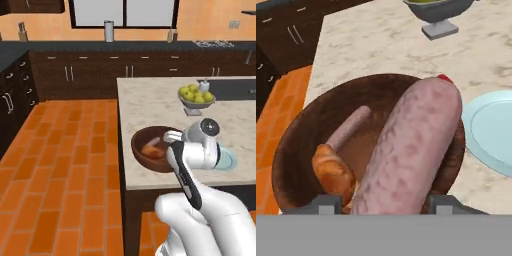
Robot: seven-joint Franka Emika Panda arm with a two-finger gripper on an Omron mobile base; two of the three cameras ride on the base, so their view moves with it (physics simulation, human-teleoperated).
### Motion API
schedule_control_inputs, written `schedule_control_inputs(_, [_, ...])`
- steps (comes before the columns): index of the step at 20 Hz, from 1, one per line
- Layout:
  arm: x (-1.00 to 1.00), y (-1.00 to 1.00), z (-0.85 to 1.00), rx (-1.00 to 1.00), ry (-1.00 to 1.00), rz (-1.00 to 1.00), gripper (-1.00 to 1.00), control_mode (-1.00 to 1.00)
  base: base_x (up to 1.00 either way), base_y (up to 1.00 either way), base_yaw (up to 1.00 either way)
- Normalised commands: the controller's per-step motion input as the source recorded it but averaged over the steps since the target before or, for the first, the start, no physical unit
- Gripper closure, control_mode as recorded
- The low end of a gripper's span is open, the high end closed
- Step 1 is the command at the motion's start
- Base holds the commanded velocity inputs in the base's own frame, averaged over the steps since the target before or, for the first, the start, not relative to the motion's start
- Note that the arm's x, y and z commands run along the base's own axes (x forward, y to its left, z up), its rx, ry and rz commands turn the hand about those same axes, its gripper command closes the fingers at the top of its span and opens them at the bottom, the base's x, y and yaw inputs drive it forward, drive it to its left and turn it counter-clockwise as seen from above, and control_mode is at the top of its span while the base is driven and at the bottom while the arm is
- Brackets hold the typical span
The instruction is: Place one bun and one sausage from the bowl on each plate.
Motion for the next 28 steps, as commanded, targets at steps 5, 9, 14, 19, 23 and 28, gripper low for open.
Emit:
schedule_control_inputs(5, [0.00,0.00,0.00,0.00,0.00,0.00,1.00,1.00,-0.64,-0.58,-0.09])
schedule_control_inputs(9, [0.00,0.00,0.00,0.00,0.00,0.00,1.00,1.00,0.44,-1.00,-0.25])
schedule_control_inputs(14, [0.00,0.00,0.00,0.00,0.00,0.00,1.00,1.00,0.58,-1.00,-0.22])
schedule_control_inputs(19, [0.00,0.00,0.00,0.00,0.00,0.00,1.00,1.00,-0.09,-1.00,-0.25])
schedule_control_inputs(23, [0.00,0.00,0.00,0.00,0.00,0.00,1.00,1.00,0.28,-1.00,-0.21])
schedule_control_inputs(28, [0.35,-0.08,-0.13,0.02,0.12,-0.13,1.00,-1.00,0.58,-0.30,-0.01])
